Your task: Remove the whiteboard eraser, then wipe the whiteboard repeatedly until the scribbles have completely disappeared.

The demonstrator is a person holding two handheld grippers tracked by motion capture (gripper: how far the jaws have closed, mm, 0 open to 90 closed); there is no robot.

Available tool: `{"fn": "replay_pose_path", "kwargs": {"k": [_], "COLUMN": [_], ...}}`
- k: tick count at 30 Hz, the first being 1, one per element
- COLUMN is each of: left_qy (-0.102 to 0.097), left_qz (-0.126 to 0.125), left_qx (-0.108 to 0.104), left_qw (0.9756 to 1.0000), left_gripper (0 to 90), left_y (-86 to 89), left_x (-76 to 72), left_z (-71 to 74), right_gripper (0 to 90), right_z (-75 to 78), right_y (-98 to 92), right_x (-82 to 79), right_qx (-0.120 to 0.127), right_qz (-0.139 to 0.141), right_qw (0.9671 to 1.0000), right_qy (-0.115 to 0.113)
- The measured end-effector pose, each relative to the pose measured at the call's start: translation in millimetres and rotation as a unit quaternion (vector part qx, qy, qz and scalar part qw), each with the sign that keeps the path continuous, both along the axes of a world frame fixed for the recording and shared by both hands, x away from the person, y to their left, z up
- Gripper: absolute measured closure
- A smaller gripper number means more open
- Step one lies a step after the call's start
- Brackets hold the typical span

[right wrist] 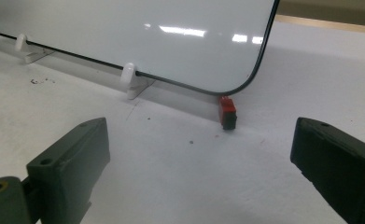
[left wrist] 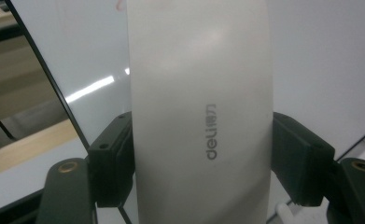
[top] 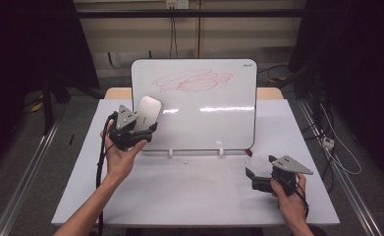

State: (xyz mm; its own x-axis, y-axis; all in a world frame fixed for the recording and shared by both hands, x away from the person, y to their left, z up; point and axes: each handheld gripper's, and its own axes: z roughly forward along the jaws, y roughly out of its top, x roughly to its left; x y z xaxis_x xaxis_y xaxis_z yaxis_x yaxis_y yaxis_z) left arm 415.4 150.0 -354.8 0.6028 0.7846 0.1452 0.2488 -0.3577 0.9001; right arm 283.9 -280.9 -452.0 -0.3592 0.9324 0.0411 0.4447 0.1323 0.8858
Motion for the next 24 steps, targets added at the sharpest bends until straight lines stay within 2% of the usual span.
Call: {"fn": "replay_pose_path", "kwargs": {"k": [2,7,10,18,21,24], "left_qy": [-0.006,-0.019,-0.025,-0.036,-0.039,-0.043], "left_qz": [0.003,0.006,0.008,0.021,0.022,0.028], "left_qx": [0.003,0.009,0.004,0.008,0.02,0.022], "left_qw": [1.0,0.9998,0.9997,0.9991,0.9988,0.9984], "left_gripper": [29.9,29.8,29.8,29.8,29.8,29.8], "left_y": [-1.8,-6.1,-9.6,-18.7,-23.5,-25.2], "left_x": [3.6,16.4,24.7,33.8,40.2,46.3], "left_z": [5.5,22.6,30.0,35.1,35.6,35.0], "right_gripper": [4.4,4.8,4.9,4.7,4.6,4.6], "right_z": [0.8,0.3,-0.1,0.3,0.5,0.5], "right_y": [-1.3,-3.6,-1.6,-2.3,-3.3,-4.0], "right_x": [-0.2,3.3,4.3,0.3,-1.7,-1.9], "right_qx": [0.0,0.006,0.006,0.004,0.005,0.004], "right_qz": [-0.001,-0.008,-0.004,-0.003,-0.002,-0.003], "right_qw": [1.0,0.9999,1.0,1.0,1.0,1.0], "right_qy": [-0.006,-0.003,-0.001,-0.002,-0.003,-0.004]}}
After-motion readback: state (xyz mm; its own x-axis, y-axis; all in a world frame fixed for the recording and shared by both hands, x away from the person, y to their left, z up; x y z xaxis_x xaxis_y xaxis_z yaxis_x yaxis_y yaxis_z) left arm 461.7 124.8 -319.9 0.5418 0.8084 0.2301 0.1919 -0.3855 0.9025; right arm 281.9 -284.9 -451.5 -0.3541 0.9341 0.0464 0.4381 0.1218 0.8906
